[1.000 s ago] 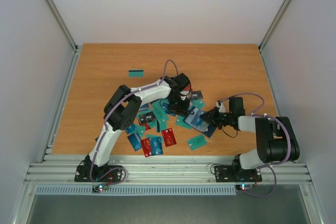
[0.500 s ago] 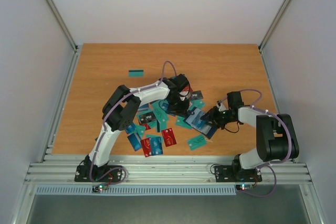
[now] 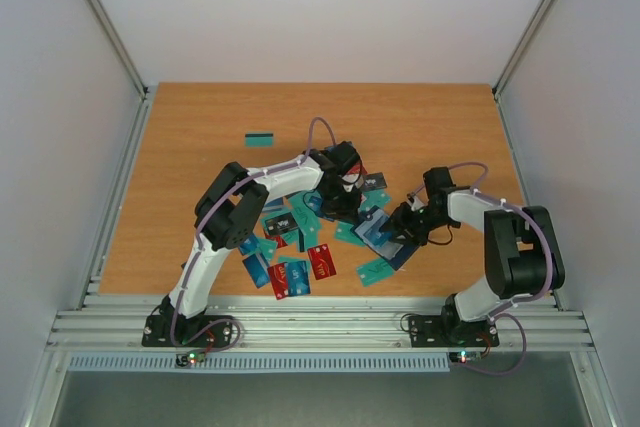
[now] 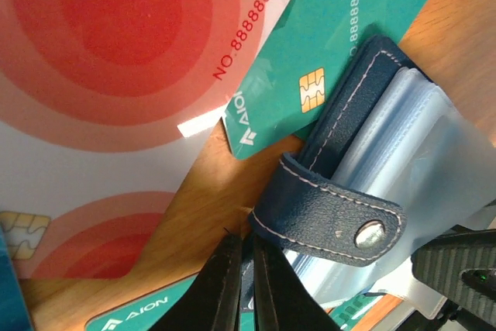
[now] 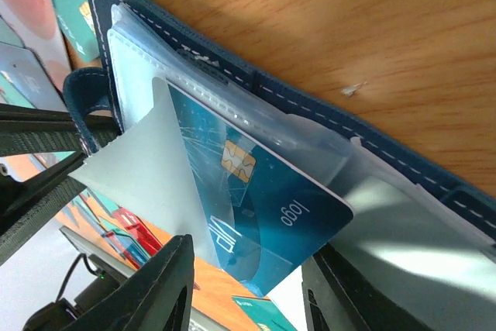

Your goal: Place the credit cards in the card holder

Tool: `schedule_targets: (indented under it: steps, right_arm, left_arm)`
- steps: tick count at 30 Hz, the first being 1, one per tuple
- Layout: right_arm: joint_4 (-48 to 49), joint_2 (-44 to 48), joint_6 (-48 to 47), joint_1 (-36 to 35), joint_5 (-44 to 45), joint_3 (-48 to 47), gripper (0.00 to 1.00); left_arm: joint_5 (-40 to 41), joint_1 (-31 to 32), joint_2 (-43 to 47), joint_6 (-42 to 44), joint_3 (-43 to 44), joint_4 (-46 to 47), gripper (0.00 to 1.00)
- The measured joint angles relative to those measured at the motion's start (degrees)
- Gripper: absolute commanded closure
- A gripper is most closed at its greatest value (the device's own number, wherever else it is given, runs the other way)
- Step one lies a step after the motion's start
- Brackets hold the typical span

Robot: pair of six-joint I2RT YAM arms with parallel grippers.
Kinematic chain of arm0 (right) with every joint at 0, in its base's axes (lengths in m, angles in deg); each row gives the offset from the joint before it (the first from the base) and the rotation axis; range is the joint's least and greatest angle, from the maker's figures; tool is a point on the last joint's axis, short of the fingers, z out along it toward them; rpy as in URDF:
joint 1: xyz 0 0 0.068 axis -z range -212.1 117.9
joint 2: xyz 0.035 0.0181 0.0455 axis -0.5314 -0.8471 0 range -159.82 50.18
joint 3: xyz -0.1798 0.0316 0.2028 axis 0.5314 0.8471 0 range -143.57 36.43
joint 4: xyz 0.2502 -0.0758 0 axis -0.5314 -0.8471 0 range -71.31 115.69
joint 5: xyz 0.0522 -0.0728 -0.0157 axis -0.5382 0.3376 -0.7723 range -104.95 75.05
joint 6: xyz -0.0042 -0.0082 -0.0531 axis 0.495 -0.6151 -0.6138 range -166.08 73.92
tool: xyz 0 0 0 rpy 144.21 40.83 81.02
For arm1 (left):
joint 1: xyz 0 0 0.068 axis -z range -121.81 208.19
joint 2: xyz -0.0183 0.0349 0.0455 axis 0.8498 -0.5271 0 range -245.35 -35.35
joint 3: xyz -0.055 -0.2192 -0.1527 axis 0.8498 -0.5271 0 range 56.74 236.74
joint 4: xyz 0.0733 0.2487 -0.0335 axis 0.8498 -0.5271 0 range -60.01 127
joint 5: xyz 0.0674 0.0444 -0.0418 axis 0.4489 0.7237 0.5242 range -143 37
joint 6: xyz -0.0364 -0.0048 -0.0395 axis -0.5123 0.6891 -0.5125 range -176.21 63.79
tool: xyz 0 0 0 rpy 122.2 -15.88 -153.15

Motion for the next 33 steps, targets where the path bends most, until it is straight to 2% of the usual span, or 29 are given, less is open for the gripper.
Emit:
schedule_targets:
  steps: [7, 17, 33]
  right_arm:
    - [-6.21, -2.91, 0.07, -1.88, 3.06, -4.68, 0.54]
    - [-10.78, -5.92, 1.51, -6.05, 5.49, -9.46, 0.52]
    - [-18.12, -12.61, 5.16, -7.15, 6.38, -16.85, 0.55]
  left_arm:
    - [-0.59, -0.04, 0.00, -0.81, -0.37, 0.92, 0.93]
    - [-0.83, -0.04, 0.00, -0.98, -0.37, 1.03, 0.93]
    - [-1.09, -0.04, 0.00, -1.62, -0.37, 1.07, 0.93]
